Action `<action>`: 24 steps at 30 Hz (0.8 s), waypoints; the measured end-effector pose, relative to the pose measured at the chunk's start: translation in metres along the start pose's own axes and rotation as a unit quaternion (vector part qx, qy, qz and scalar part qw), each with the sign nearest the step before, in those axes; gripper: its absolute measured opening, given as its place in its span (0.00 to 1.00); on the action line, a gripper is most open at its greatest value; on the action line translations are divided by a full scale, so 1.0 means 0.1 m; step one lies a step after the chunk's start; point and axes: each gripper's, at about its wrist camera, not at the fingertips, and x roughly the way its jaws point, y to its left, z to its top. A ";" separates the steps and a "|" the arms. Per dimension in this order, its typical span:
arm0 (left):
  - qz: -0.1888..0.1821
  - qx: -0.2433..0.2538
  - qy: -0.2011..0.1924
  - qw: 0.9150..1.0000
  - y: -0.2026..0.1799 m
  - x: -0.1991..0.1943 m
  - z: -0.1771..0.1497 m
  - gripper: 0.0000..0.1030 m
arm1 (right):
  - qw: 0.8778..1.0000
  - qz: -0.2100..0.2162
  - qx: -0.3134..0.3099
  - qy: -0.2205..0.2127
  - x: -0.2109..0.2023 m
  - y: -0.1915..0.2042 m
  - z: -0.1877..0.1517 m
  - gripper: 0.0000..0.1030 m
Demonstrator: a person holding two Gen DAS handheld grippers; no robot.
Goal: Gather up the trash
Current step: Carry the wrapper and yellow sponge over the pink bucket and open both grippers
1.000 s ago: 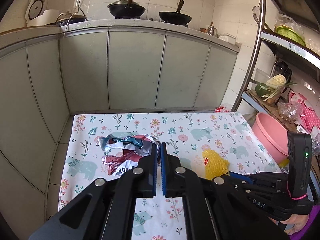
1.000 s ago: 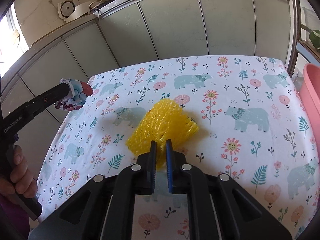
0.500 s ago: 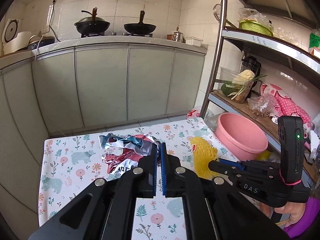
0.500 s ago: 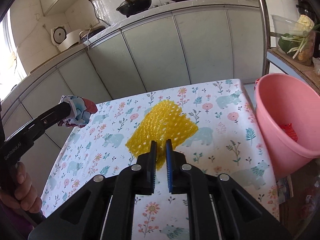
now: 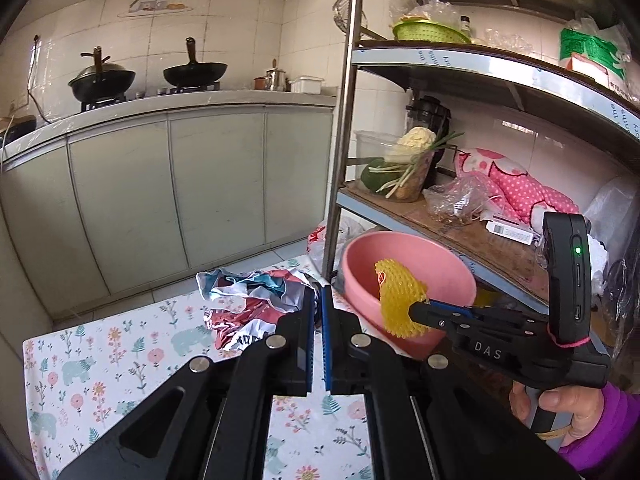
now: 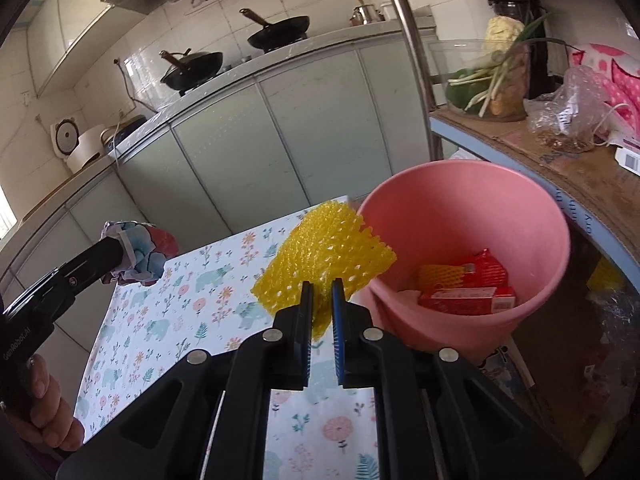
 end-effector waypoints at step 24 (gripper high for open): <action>-0.104 0.035 0.046 0.993 -0.96 1.25 0.20 0.03 | 0.996 -0.077 0.045 -0.005 0.18 -0.92 0.10 0.09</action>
